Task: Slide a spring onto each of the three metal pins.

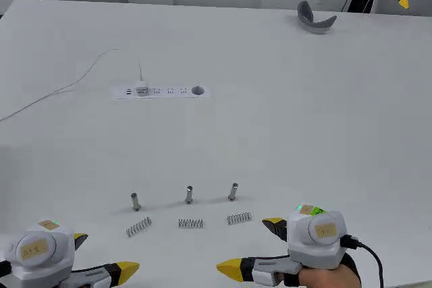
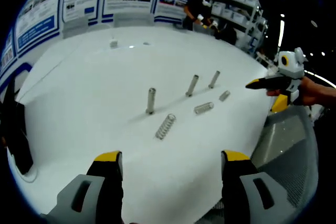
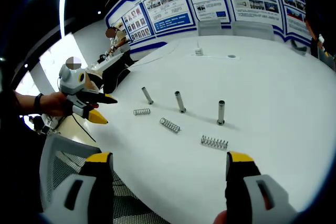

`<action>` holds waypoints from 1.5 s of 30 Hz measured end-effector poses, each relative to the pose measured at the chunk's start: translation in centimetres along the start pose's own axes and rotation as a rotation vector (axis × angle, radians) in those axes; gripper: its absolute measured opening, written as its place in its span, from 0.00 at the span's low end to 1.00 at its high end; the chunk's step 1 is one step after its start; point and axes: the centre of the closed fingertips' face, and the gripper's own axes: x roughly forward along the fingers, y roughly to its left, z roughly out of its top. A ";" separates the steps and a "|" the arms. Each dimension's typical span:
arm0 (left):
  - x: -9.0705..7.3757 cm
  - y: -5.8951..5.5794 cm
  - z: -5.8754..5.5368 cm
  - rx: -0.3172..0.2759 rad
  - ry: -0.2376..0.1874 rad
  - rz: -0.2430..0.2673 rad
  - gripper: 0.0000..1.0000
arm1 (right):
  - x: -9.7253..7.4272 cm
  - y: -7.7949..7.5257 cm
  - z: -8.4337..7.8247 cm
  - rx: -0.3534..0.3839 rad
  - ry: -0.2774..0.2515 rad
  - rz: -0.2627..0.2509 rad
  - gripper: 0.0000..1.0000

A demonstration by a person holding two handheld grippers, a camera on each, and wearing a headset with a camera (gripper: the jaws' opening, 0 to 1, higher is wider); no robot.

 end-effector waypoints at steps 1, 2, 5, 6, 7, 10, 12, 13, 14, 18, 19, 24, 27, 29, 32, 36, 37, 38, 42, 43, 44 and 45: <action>0.1 0.0 0.0 0.004 0.002 -0.002 0.78 | 0.0 0.0 0.0 0.000 0.000 0.001 0.90; 0.1 -0.1 0.0 0.011 0.007 -0.006 0.78 | 0.0 0.0 0.0 -0.002 0.001 0.001 0.90; 0.4 -0.4 0.2 0.035 0.019 -0.023 0.77 | 0.0 -0.1 -0.1 -0.005 0.004 0.000 0.90; 0.5 -0.5 0.3 0.045 0.022 -0.030 0.77 | 0.0 -0.1 -0.1 -0.006 0.005 0.000 0.90; 0.6 -0.6 0.4 0.056 0.025 -0.038 0.77 | 0.0 -0.1 -0.1 -0.007 0.006 0.000 0.90; 0.9 -1.0 0.6 0.114 0.044 -0.062 0.77 | -0.1 -0.1 -0.3 -0.009 0.011 0.000 0.90; 1.1 -1.1 0.8 0.131 0.054 -0.070 0.76 | -0.2 -0.2 -0.3 -0.010 0.012 -0.001 0.90; 1.2 -1.2 0.9 0.140 0.057 -0.076 0.76 | -0.2 -0.1 -0.4 -0.010 0.013 -0.001 0.90; 1.3 -1.2 1.0 0.146 0.058 -0.080 0.76 | -0.2 -0.1 -0.4 -0.010 0.013 -0.002 0.90; 1.7 -1.4 1.2 0.184 0.075 -0.093 0.75 | -0.2 -0.2 -0.5 -0.009 0.014 -0.003 0.90; 1.8 -1.5 1.2 0.187 0.078 -0.096 0.75 | -0.2 -0.2 -0.5 -0.009 0.014 -0.003 0.90; 2.1 -1.6 1.3 0.230 0.095 -0.107 0.74 | -0.3 -0.2 -0.6 -0.006 0.015 -0.004 0.90; 2.4 -1.6 1.4 0.247 0.104 -0.117 0.71 | -0.3 -0.3 -0.6 -0.006 0.017 -0.004 0.90; 2.7 -1.7 1.6 0.266 0.109 -0.122 0.69 | -0.3 -0.3 -0.7 -0.002 0.017 -0.003 0.90; 3.3 -1.4 1.8 0.282 0.119 -0.129 0.66 | -0.2 -0.3 -0.8 -0.004 0.021 -0.003 0.90; 3.9 -0.9 1.7 0.296 0.136 -0.126 0.58 | -0.3 -0.3 -0.7 -0.001 0.020 -0.004 0.90; 4.0 -0.9 1.8 0.297 0.135 -0.128 0.58 | -0.3 -0.4 -0.8 0.000 0.020 -0.005 0.90; 4.2 -0.9 1.8 0.292 0.137 -0.134 0.57 | -0.3 -0.4 -0.8 0.000 0.020 -0.006 0.90; 4.8 -0.6 1.7 0.292 0.142 -0.135 0.52 | -0.4 -0.6 -0.8 0.006 0.019 -0.009 0.90; 5.0 -0.6 1.7 0.290 0.142 -0.135 0.51 | -0.4 -0.6 -0.8 0.008 0.018 -0.010 0.90; 5.1 -0.5 1.7 0.289 0.144 -0.135 0.50 | -0.4 -0.6 -0.8 0.009 0.018 -0.011 0.90; 5.2 -0.5 1.6 0.289 0.146 -0.134 0.48 | -0.4 -0.6 -0.8 0.010 0.019 -0.011 0.90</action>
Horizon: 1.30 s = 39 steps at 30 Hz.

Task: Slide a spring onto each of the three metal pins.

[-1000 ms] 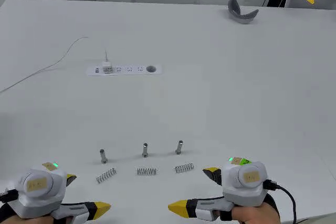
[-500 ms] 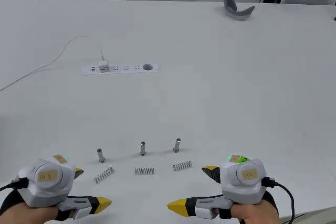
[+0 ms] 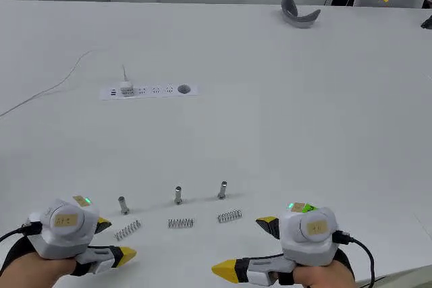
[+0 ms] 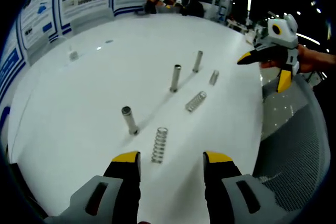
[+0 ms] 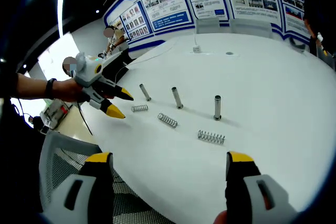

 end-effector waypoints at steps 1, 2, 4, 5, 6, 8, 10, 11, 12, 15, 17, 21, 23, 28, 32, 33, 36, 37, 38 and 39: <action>0.1 0.0 0.0 -0.001 0.000 -0.001 0.46 | 0.0 0.0 0.0 0.001 0.000 0.000 0.90; 0.2 0.1 0.0 -0.003 -0.001 -0.001 0.44 | 0.0 0.0 -0.1 0.001 0.001 0.000 0.90; 0.5 0.3 -0.2 -0.008 0.001 0.003 0.41 | 0.0 -0.1 -0.2 0.003 0.003 -0.001 0.90; 0.7 0.4 -0.2 -0.010 0.002 0.003 0.40 | 0.0 -0.1 -0.2 0.004 0.004 -0.001 0.90; 0.8 0.5 -0.2 -0.011 0.001 0.005 0.38 | 0.0 0.0 -0.2 0.005 0.004 -0.001 0.90; 0.9 0.6 -0.2 -0.011 0.000 0.011 0.34 | 0.0 0.0 -0.2 0.007 0.004 -0.001 0.90; 1.1 0.9 -0.2 -0.015 0.002 0.016 0.31 | 0.0 -0.1 -0.1 0.008 0.004 -0.001 0.90; 1.3 1.0 -0.3 -0.016 0.004 0.018 0.30 | 0.0 -0.1 -0.1 0.009 0.004 -0.001 0.90; 1.4 1.1 -0.4 -0.018 0.006 0.020 0.29 | 0.0 -0.1 -0.1 0.009 0.004 -0.001 0.90; 1.5 1.2 -0.4 -0.023 0.009 0.025 0.24 | 0.0 -0.1 -0.1 0.009 0.003 0.000 0.90; 1.6 1.4 -0.4 -0.022 0.009 0.029 0.21 | 0.0 -0.1 0.0 0.010 0.003 -0.001 0.90; 1.9 1.4 -0.5 -0.019 0.015 0.032 0.18 | 0.0 -0.2 -0.2 0.012 0.005 -0.001 0.90; 1.9 1.4 -0.6 -0.012 0.024 0.036 0.16 | 0.0 -0.2 -0.3 0.014 0.006 -0.002 0.90; 2.1 1.4 -0.6 -0.005 0.030 0.044 0.11 | -0.1 -0.3 -0.4 0.016 0.006 -0.003 0.90; 2.2 1.4 -0.8 -0.010 0.036 0.048 0.11 | -0.2 -0.4 -0.5 0.018 0.006 -0.006 0.90; 2.1 1.4 -0.8 -0.014 0.037 0.050 0.11 | -0.2 -0.4 -0.5 0.020 0.005 -0.006 0.90; 2.0 1.3 -0.9 -0.024 0.036 0.054 0.11 | -0.2 -0.4 -0.5 0.020 0.005 -0.006 0.90; 1.9 1.3 -0.9 -0.026 0.034 0.055 0.11 | -0.2 -0.4 -0.5 0.020 0.004 -0.006 0.90; 1.6 1.2 -0.8 -0.029 0.029 0.056 0.11 | -0.2 -0.4 -0.5 0.020 0.004 -0.005 0.90; 1.5 1.1 -0.7 -0.031 0.025 0.058 0.11 | -0.3 -0.4 -0.5 0.019 0.004 -0.005 0.90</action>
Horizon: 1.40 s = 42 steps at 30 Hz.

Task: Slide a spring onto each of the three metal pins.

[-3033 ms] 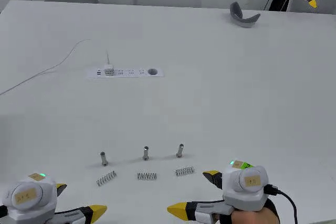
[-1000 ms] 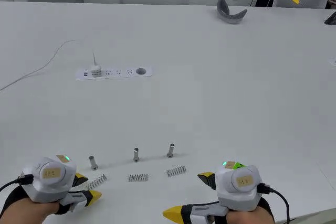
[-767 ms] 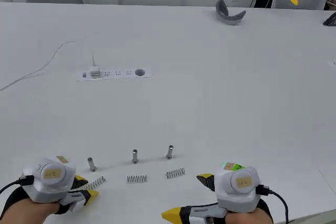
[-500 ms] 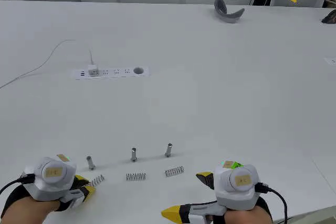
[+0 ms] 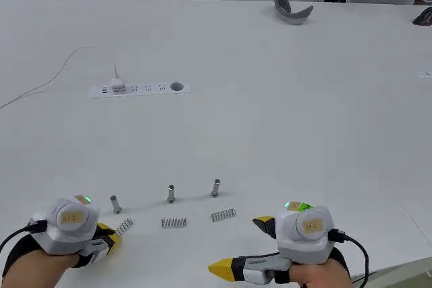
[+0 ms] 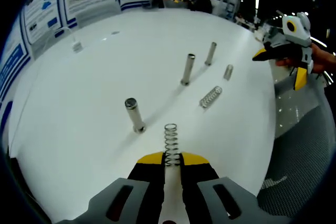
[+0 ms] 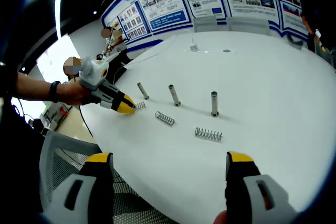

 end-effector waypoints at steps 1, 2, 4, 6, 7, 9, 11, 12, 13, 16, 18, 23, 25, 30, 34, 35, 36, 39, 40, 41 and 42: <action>-0.2 -0.1 0.1 0.000 -0.004 0.000 0.11 | 0.0 0.0 0.0 0.000 -0.001 0.001 0.90; -0.4 -0.2 0.2 0.002 -0.007 0.000 0.11 | 0.0 0.0 0.0 0.000 -0.001 0.001 0.90; -0.8 -0.4 0.3 0.001 -0.012 0.001 0.11 | 0.0 0.1 0.1 -0.002 -0.002 0.004 0.90; -1.2 -0.5 0.5 0.004 -0.019 0.001 0.11 | 0.1 0.2 0.1 -0.004 -0.003 0.007 0.90; -1.4 -0.6 0.6 0.006 -0.023 0.001 0.11 | 0.1 0.3 0.2 -0.005 -0.004 0.009 0.90; -1.8 -0.7 0.8 0.010 -0.030 0.000 0.11 | 0.1 0.4 0.2 -0.007 -0.005 0.013 0.90; -2.3 -0.9 1.0 0.019 -0.037 0.001 0.11 | 0.2 0.4 0.3 -0.009 -0.005 0.015 0.90; -2.5 -0.9 1.2 0.020 -0.041 0.001 0.11 | 0.2 0.5 0.3 -0.010 -0.006 0.017 0.90; -2.7 -0.9 1.3 0.022 -0.044 0.001 0.11 | 0.2 0.5 0.4 -0.011 -0.007 0.019 0.89; -3.4 -1.1 1.7 0.025 -0.058 0.000 0.11 | 0.2 0.7 0.4 -0.015 -0.006 0.025 0.89; -3.7 -1.3 2.0 0.022 -0.074 -0.006 0.11 | 0.2 0.8 0.4 -0.016 -0.007 0.029 0.89; -4.9 -2.0 2.4 0.046 -0.086 -0.012 0.11 | 0.2 1.0 0.4 -0.015 -0.010 0.036 0.89; -5.2 -2.2 2.6 0.056 -0.092 -0.014 0.11 | 0.3 1.0 0.4 -0.018 -0.008 0.039 0.89; -6.1 -3.1 3.2 0.074 -0.106 -0.027 0.11 | 0.2 1.3 0.4 -0.021 -0.006 0.048 0.89; -6.5 -3.9 3.8 0.083 -0.117 -0.043 0.11 | 0.4 1.4 0.5 -0.022 -0.007 0.056 0.88; -6.6 -4.3 4.0 0.083 -0.123 -0.049 0.11 | 0.4 1.4 0.6 -0.023 -0.007 0.057 0.88; -6.8 -5.0 4.3 0.094 -0.127 -0.060 0.11 | 0.4 1.5 0.6 -0.025 -0.007 0.059 0.88; -6.9 -6.2 4.8 0.135 -0.130 -0.079 0.11 | 0.5 1.6 0.9 -0.027 -0.010 0.066 0.88; -6.9 -6.5 5.0 0.140 -0.133 -0.085 0.11 | 0.5 1.6 1.0 -0.028 -0.011 0.068 0.88; -6.8 -7.0 5.2 0.146 -0.134 -0.093 0.11 | 0.5 1.6 1.0 -0.029 -0.012 0.070 0.88; -6.7 -7.2 5.3 0.156 -0.134 -0.099 0.11 | 0.6 1.6 1.1 -0.031 -0.012 0.072 0.88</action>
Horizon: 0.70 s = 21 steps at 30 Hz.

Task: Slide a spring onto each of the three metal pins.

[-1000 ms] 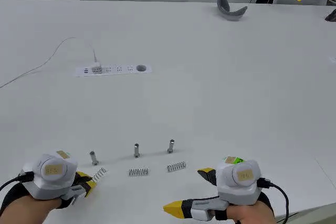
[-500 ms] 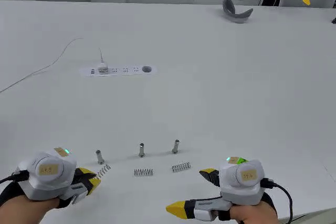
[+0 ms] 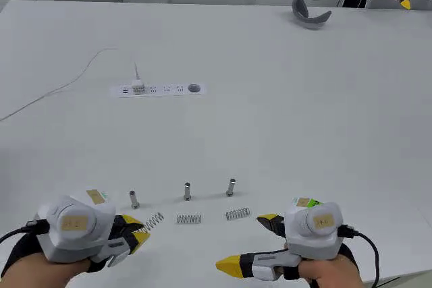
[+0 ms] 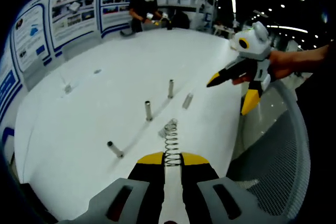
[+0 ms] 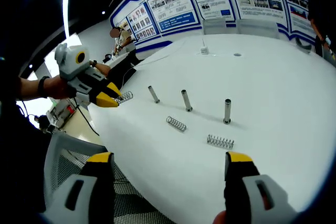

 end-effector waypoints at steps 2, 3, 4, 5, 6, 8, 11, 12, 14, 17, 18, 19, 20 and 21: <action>0.2 -0.6 0.5 0.015 -0.002 -0.013 0.11 | 0.0 0.1 0.2 -0.004 -0.001 0.005 0.88; 0.3 -0.8 0.6 0.018 -0.004 -0.018 0.11 | 0.0 0.2 0.4 -0.006 -0.004 0.009 0.87; 0.4 -1.1 0.9 0.028 -0.004 -0.028 0.11 | 0.0 0.4 0.7 -0.006 -0.013 0.019 0.86; 0.5 -1.3 1.1 0.032 -0.005 -0.032 0.11 | 0.0 0.5 1.0 0.000 -0.023 0.031 0.85; 0.6 -1.5 1.2 0.036 -0.006 -0.038 0.11 | -0.1 0.7 1.2 0.006 -0.035 0.044 0.82; 0.9 -2.1 1.6 0.058 -0.007 -0.054 0.11 | -0.1 1.1 1.8 0.020 -0.055 0.065 0.79; 1.3 -2.7 2.2 0.074 -0.010 -0.070 0.11 | 0.0 1.5 2.3 0.022 -0.063 0.083 0.76; 1.4 -2.9 2.5 0.086 -0.013 -0.077 0.11 | 0.1 1.6 2.4 0.018 -0.062 0.088 0.76; 1.6 -3.3 2.9 0.103 -0.015 -0.088 0.11 | 0.3 1.9 2.7 0.017 -0.059 0.101 0.74; 1.9 -3.7 3.3 0.126 -0.015 -0.100 0.11 | 0.3 2.5 3.1 0.030 -0.065 0.133 0.67; 1.9 -3.8 3.4 0.127 -0.016 -0.103 0.11 | 0.3 2.6 3.3 0.034 -0.070 0.140 0.65; 2.0 -3.9 3.6 0.130 -0.019 -0.109 0.11 | 0.4 2.7 3.5 0.039 -0.079 0.148 0.65; 2.0 -4.1 3.7 0.135 -0.020 -0.113 0.11 | 0.4 2.8 3.7 0.042 -0.084 0.155 0.65; 2.0 -4.2 3.8 0.143 -0.019 -0.115 0.11 | 0.4 2.9 3.9 0.047 -0.090 0.161 0.65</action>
